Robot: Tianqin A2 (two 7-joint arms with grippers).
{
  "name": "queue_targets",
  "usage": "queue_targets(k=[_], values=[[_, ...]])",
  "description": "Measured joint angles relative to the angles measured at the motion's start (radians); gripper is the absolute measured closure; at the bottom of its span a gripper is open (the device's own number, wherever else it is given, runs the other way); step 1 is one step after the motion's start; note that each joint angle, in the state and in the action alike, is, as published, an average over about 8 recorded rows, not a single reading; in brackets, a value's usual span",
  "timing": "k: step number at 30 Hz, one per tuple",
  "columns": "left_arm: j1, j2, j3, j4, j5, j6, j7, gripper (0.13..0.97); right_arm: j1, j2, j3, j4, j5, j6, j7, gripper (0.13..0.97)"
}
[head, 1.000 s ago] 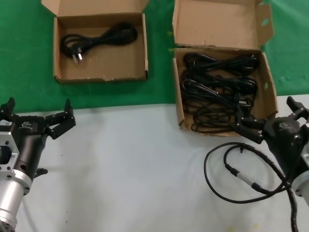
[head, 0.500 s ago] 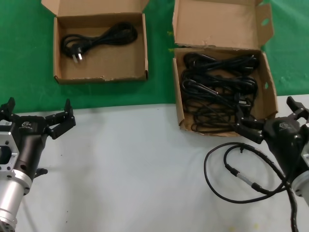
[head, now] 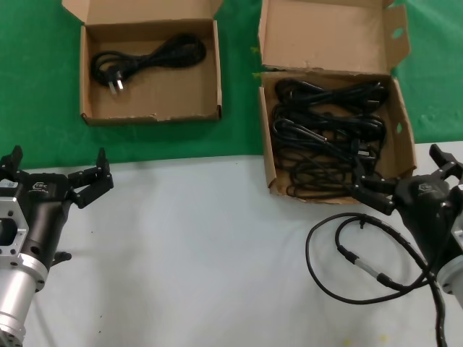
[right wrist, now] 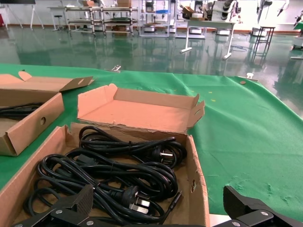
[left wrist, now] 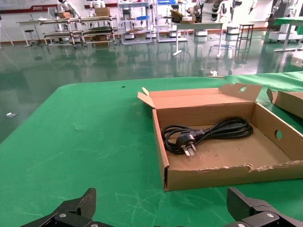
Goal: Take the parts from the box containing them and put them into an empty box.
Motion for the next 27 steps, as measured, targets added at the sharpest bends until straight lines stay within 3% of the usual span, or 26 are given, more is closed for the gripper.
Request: queue_targets(k=[27], values=[[0.000,0.000,0.000,0.000,0.000,0.000,0.000,0.132,0.000,0.000,0.000,0.000,0.000,0.000,0.000,0.129]])
